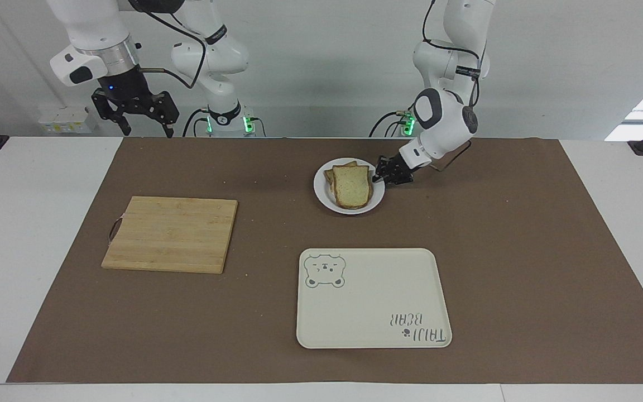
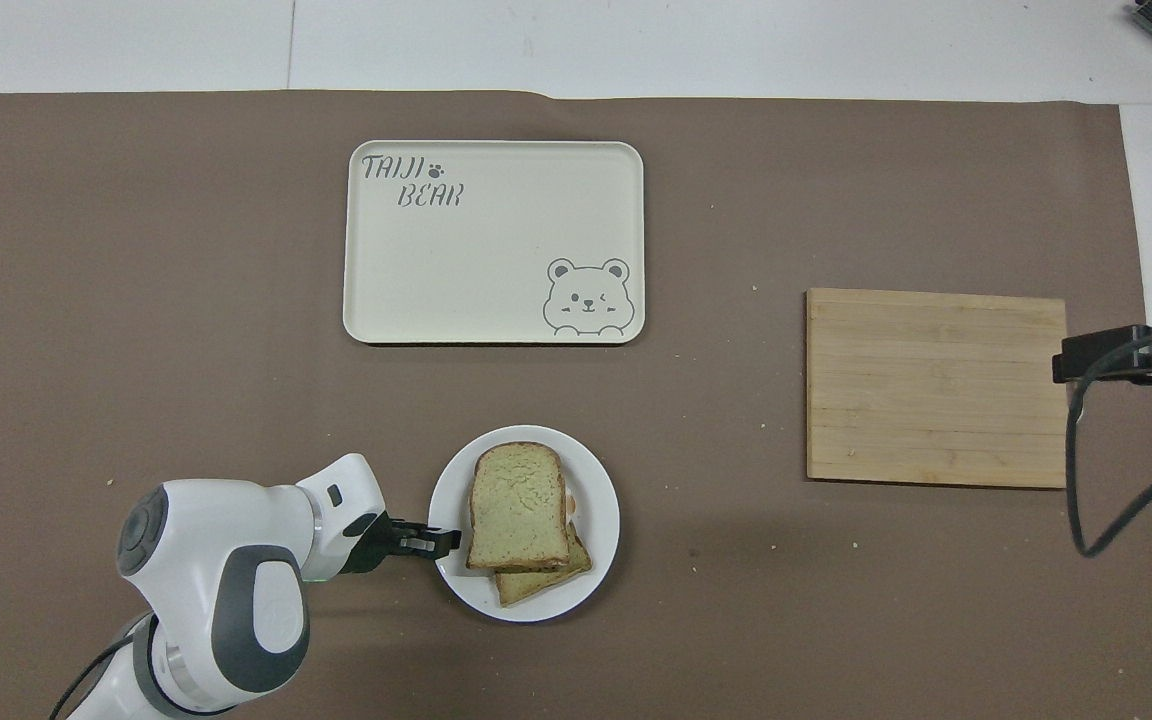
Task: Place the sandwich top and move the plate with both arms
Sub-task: 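Reach the left gripper to the plate rim and grip it, then slide the plate with the left gripper onto the bear tray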
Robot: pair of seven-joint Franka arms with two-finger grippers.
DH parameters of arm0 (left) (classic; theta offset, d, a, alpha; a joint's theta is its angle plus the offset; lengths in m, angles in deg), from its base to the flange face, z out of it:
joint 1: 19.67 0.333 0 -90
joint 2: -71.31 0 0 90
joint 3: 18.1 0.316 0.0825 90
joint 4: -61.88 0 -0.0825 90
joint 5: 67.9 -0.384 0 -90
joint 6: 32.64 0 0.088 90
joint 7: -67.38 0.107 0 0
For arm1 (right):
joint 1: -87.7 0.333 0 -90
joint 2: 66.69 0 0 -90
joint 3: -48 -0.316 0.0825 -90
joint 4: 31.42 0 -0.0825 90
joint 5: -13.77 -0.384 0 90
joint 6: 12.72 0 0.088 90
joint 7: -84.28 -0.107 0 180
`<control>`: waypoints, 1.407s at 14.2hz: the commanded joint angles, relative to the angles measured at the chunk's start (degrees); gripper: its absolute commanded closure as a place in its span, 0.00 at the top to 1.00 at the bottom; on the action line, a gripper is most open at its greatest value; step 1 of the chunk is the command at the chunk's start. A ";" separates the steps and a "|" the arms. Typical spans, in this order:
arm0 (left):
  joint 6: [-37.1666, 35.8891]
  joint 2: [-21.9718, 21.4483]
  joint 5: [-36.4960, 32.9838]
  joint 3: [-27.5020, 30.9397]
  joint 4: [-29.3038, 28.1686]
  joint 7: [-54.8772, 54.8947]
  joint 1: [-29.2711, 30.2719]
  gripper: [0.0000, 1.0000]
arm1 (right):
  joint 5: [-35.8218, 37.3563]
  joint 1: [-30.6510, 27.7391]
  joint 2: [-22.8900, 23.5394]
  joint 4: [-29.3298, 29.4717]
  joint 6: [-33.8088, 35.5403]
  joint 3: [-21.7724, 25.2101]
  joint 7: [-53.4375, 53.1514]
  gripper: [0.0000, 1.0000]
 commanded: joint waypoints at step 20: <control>-19.98 1.97 18.22 1.01 6.89 19.23 20.61 0.00 | -0.52 -0.70 1.56 3.36 1.94 0.19 1.32 1.00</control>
